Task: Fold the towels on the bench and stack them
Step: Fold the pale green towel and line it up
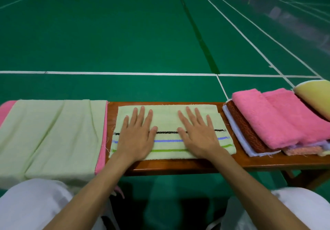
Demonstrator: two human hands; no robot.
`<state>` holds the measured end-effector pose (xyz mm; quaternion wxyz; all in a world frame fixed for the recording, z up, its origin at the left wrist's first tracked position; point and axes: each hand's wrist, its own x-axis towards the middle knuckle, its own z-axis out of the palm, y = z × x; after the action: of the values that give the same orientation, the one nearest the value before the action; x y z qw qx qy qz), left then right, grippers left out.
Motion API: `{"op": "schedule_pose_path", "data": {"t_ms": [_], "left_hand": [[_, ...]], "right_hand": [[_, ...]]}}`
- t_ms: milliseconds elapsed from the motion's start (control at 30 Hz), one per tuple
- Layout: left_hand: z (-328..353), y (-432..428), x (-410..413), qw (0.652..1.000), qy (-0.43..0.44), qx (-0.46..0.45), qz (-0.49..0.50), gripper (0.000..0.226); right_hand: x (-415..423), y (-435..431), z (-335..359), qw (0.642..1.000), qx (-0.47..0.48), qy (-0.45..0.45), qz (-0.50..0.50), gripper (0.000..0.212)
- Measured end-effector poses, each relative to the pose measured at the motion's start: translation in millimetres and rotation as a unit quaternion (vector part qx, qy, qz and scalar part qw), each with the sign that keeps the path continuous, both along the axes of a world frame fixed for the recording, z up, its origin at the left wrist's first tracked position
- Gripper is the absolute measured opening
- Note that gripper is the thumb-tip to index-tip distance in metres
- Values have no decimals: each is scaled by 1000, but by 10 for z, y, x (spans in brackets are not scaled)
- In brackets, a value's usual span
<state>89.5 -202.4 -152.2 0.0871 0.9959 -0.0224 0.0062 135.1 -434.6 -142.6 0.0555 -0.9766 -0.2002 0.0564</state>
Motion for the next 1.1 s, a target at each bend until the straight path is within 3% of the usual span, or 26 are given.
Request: {"op": "schedule_pose_path", "data": {"t_ms": [133, 533, 667, 767, 833, 967, 1100], "left_hand": [[23, 239, -17, 1000, -5, 4, 23, 75], [36, 226, -15, 1000, -1, 3, 27, 75], [106, 196, -36, 999, -5, -4, 34, 74], [161, 124, -68, 999, -25, -20, 20, 75], [181, 51, -117, 999, -34, -40, -7, 75], [87, -125, -247, 997, -19, -31, -66, 69], [-17, -183, -261, 997, -18, -20, -71, 68]], "right_hand": [[96, -386, 27, 997, -24, -8, -68, 67], [94, -371, 58, 997, 7, -1, -79, 71], [0, -325, 116, 977, 73, -64, -188, 74], [-86, -275, 202, 954, 26, -106, -280, 65], [-97, -271, 293, 953, 27, -86, -291, 62], [55, -439, 417, 939, 139, 21, -313, 27], [114, -572, 508, 925, 243, 73, -282, 38]]}}
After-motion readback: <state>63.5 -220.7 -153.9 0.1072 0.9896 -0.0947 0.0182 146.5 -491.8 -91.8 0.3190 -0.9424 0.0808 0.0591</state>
